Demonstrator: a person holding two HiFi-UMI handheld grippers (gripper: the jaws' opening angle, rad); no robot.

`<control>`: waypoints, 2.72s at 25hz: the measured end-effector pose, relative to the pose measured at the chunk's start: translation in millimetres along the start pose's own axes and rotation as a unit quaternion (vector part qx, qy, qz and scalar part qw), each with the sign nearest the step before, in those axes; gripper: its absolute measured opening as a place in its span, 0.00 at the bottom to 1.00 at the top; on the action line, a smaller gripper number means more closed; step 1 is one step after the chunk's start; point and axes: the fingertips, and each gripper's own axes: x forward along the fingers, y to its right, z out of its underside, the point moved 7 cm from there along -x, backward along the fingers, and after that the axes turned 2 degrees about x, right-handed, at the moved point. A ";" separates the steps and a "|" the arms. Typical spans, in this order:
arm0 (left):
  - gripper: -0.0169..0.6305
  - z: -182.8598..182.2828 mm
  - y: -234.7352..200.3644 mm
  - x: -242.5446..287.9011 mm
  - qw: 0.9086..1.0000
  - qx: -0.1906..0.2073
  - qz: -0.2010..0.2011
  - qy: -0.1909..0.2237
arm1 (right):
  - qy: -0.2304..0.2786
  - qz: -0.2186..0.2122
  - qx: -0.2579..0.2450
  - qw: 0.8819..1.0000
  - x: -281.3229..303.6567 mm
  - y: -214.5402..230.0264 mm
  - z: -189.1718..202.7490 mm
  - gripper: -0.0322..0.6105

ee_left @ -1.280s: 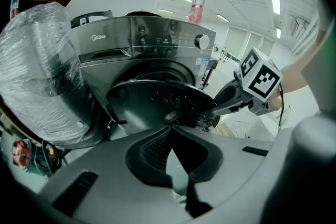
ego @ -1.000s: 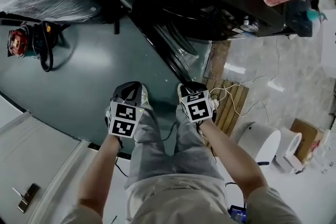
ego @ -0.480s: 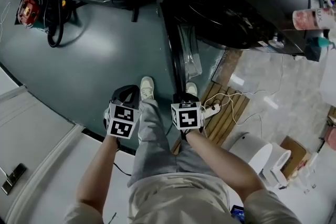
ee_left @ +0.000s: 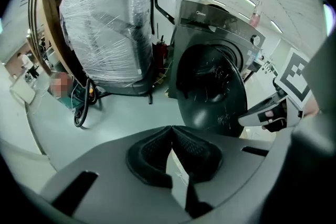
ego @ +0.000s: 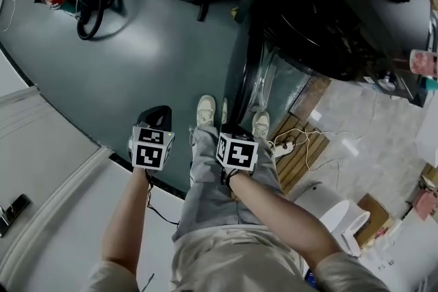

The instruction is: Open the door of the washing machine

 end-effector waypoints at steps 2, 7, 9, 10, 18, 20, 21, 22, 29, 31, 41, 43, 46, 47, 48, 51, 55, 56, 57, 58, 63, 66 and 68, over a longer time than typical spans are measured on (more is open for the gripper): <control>0.06 3.2 -15.5 -4.6 1.000 -0.006 -0.005 0.003 | -0.010 -0.001 0.024 1.000 5.2 -16.5 -1.6 0.22; 0.06 10.5 -43.8 -12.0 1.000 -0.024 -0.010 0.007 | -0.025 -0.006 0.062 0.998 20.3 -57.3 -10.8 0.22; 0.06 10.6 -56.0 -15.2 0.999 -0.030 -0.014 0.011 | -0.030 -0.010 0.078 0.996 27.2 -74.5 -16.3 0.22; 0.06 11.0 -62.3 -17.2 0.999 -0.033 -0.017 0.013 | -0.033 -0.013 0.086 0.996 30.4 -83.2 -19.1 0.22; 0.06 7.4 -118.3 -39.6 0.998 -0.049 -0.036 0.019 | -0.043 -0.022 0.123 0.991 55.6 -150.4 -47.8 0.22; 0.06 5.5 -135.5 -43.3 0.998 -0.046 -0.042 0.019 | -0.044 -0.026 0.128 0.990 62.2 -167.6 -56.9 0.22; 0.06 4.1 -143.9 -43.6 0.998 -0.044 -0.045 0.019 | -0.044 -0.029 0.130 0.990 65.7 -175.6 -62.5 0.21; 0.06 2.6 -152.0 -42.8 0.998 -0.042 -0.047 0.019 | -0.044 -0.032 0.133 0.990 69.3 -183.3 -68.5 0.21; 0.06 0.1 -199.6 -31.3 0.997 -0.045 -0.062 0.015 | -0.046 -0.058 0.171 0.982 91.1 -231.6 -108.6 0.21; 0.06 -4.8 -210.3 -28.6 0.997 -0.045 -0.063 0.015 | -0.043 -0.062 0.184 0.980 96.2 -242.0 -120.5 0.21; 0.06 -45.0 -267.5 -30.0 0.997 -0.042 -0.056 0.024 | -0.028 -0.087 0.218 0.972 112.3 -280.6 -162.8 0.19; 0.06 -56.1 -274.8 -30.6 0.997 -0.038 -0.058 0.030 | -0.027 -0.091 0.216 0.972 114.0 -284.2 -169.2 0.19; 0.06 -68.9 -278.4 -31.3 0.997 -0.031 -0.061 0.038 | -0.021 -0.092 0.205 0.974 116.8 -287.3 -172.7 0.19; 0.06 -71.5 -277.4 -31.9 0.997 -0.030 -0.060 0.040 | -0.023 -0.092 0.201 0.975 117.2 -287.1 -172.7 0.19; 0.06 -73.6 -275.7 -32.8 0.997 -0.029 -0.058 0.041 | -0.027 -0.093 0.195 0.976 117.0 -286.7 -173.0 0.19; 0.06 -78.2 -269.3 -36.9 0.998 -0.022 -0.052 0.041 | -0.036 -0.096 0.176 0.979 112.2 -286.3 -175.2 0.18; 0.06 -81.5 -256.6 -44.7 0.998 -0.013 -0.051 0.036 | -0.029 -0.111 0.154 0.981 91.4 -283.3 -175.5 0.17; 0.06 -83.7 -252.5 -47.8 0.998 -0.012 -0.051 0.037 | -0.027 -0.117 0.147 0.982 83.3 -281.6 -176.2 0.17; 0.06 -86.3 -247.5 -50.9 0.998 -0.012 -0.050 0.039 | -0.022 -0.122 0.134 0.983 74.2 -279.0 -177.4 0.17; 0.06 -89.6 -241.3 -53.8 0.998 -0.012 -0.048 0.042 | -0.014 -0.126 0.117 0.985 63.9 -275.1 -179.3 0.17; 0.06 -113.8 -204.3 -71.9 0.997 0.000 -0.041 0.060 | 0.031 -0.142 0.040 0.989 9.3 -248.8 -188.8 0.15; 0.06 -134.9 -182.0 -84.0 0.996 0.009 -0.040 0.080 | 0.056 -0.144 0.007 0.988 -17.6 -226.9 -194.7 0.12; 0.06 -152.2 -167.2 -89.3 0.994 0.019 -0.039 0.098 | 0.079 -0.138 -0.016 0.987 -35.9 -208.1 -202.5 0.11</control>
